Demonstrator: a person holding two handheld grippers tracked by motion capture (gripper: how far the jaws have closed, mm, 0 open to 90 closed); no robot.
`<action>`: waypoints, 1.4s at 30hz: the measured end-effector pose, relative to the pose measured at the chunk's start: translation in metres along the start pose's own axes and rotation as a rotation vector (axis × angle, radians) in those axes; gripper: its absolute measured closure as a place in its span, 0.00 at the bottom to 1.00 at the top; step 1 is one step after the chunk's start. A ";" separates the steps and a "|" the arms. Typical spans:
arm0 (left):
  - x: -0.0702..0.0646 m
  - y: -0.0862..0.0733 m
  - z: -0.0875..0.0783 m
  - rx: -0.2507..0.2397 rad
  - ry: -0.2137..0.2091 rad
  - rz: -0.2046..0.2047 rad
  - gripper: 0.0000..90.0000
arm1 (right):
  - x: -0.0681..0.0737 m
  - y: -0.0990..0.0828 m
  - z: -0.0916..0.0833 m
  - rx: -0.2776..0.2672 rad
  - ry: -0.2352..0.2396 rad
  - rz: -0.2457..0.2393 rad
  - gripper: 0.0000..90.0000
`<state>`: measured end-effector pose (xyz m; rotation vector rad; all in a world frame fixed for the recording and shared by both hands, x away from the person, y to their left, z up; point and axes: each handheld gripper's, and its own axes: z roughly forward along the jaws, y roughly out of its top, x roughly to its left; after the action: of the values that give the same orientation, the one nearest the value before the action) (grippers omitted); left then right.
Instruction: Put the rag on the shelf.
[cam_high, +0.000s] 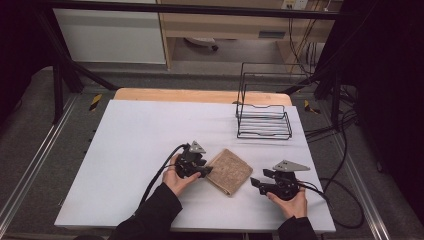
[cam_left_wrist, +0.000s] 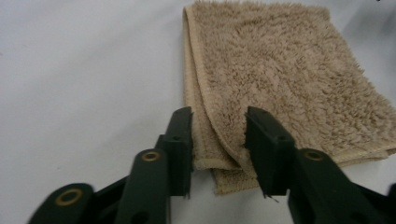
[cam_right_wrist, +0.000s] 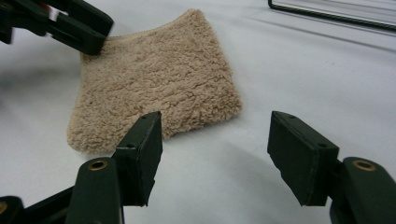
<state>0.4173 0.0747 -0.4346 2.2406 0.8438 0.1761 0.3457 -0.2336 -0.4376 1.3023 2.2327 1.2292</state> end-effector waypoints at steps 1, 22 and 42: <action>0.000 0.000 0.002 0.009 0.005 0.002 0.73 | 0.001 0.000 0.000 0.000 0.003 0.003 0.40; 0.004 0.000 0.005 0.006 0.014 -0.042 0.91 | 0.064 0.007 0.033 0.001 0.127 -0.092 0.55; -0.008 0.001 -0.003 0.000 -0.134 -0.112 0.96 | 0.065 0.017 0.023 0.100 0.115 -0.157 0.99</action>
<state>0.4103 0.0712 -0.4305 2.1712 0.8930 -0.0264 0.3328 -0.1646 -0.4274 1.0910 2.4528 1.1768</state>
